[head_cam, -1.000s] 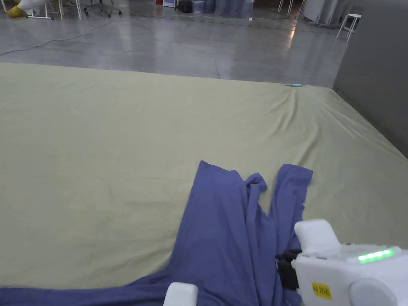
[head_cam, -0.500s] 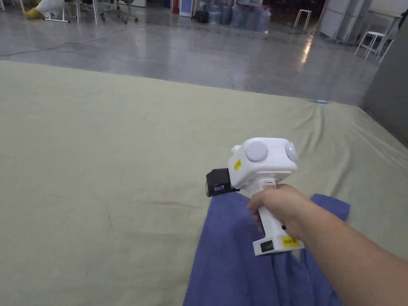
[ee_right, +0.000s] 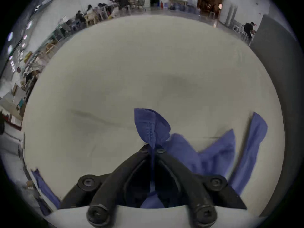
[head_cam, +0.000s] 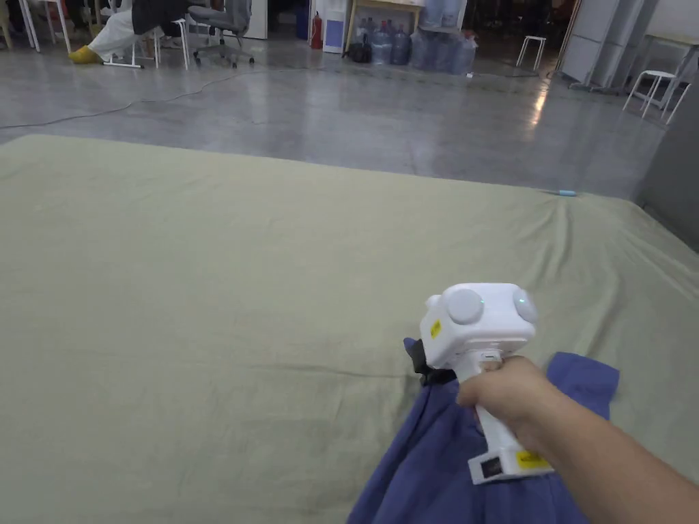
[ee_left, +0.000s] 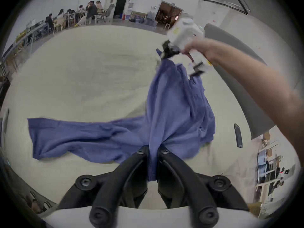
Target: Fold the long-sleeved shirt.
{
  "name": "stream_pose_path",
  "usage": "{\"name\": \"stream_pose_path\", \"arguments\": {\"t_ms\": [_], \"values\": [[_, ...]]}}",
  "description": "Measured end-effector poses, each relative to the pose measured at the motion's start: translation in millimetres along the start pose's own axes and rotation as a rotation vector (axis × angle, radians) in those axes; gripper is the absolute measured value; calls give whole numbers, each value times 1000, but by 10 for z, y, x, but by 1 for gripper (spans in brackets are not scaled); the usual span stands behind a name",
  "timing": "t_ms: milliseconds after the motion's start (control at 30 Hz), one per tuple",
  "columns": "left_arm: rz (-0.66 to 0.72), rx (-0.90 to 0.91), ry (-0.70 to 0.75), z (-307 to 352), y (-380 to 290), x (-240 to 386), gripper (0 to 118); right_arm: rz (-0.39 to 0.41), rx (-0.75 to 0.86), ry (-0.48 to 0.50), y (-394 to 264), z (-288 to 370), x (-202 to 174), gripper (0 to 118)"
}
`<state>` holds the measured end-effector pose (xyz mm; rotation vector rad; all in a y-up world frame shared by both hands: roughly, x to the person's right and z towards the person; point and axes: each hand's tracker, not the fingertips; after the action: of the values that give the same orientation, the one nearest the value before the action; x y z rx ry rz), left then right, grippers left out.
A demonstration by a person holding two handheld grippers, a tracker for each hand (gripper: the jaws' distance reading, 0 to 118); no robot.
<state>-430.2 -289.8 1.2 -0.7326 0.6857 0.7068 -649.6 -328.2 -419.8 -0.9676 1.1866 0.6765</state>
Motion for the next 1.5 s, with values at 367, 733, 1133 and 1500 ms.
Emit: {"name": "stream_pose_path", "arguments": {"t_ms": [367, 733, 1133, 1500], "values": [[-367, 98, 80, 1625, 925, -36, 1, 23, 384, 50, -785, 3161, 622, 0], [-538, 283, 185, 2572, 2488, 347, 1, -7, 631, -21, -803, 5442, 465, 0], [-441, 517, 300, 3108, 4406, 797, 1, 5, 787, -239, 602, 6492, 161, 0], [-379, 741, 372, 3444, 5645, 1181, 1, -97, 1015, -385, 1476, 6748, 182, 0]]}}
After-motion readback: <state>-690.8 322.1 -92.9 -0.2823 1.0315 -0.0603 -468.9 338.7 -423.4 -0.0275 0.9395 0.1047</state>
